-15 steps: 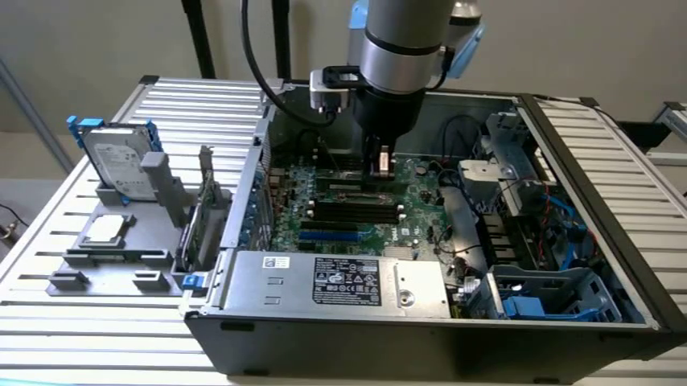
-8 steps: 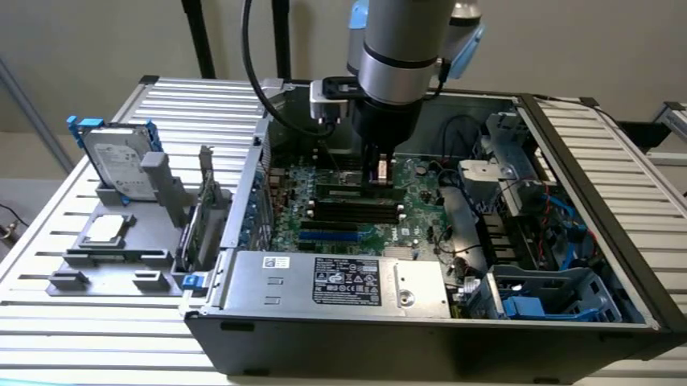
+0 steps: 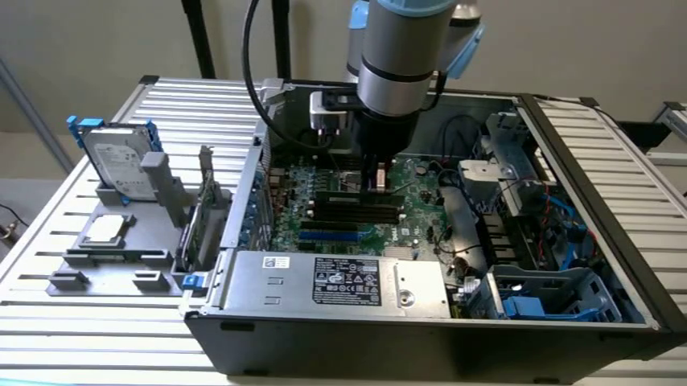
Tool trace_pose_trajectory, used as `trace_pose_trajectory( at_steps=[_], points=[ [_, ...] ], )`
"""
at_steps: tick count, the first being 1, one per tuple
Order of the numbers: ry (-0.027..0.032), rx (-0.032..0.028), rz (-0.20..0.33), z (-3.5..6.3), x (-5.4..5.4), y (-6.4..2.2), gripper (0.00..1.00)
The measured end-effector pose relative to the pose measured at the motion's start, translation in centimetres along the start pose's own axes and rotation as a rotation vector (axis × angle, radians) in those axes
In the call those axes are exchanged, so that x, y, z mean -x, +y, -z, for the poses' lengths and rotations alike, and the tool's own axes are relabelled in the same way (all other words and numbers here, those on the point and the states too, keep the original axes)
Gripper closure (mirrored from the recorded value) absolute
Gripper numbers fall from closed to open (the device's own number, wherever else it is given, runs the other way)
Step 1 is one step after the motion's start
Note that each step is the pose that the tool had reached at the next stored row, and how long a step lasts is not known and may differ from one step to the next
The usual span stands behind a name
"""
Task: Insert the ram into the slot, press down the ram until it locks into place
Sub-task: 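Insert the ram into the slot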
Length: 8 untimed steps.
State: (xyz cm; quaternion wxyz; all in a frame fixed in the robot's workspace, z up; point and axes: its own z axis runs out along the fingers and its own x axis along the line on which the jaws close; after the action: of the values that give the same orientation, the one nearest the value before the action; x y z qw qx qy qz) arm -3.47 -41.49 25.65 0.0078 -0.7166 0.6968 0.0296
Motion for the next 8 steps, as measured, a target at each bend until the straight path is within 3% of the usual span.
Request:
trace_pose_trajectory(
  at_steps=[8],
  points=[
    [0.0012, 0.0, 0.0, -0.32, -0.02, -0.01, 0.87]
  ],
)
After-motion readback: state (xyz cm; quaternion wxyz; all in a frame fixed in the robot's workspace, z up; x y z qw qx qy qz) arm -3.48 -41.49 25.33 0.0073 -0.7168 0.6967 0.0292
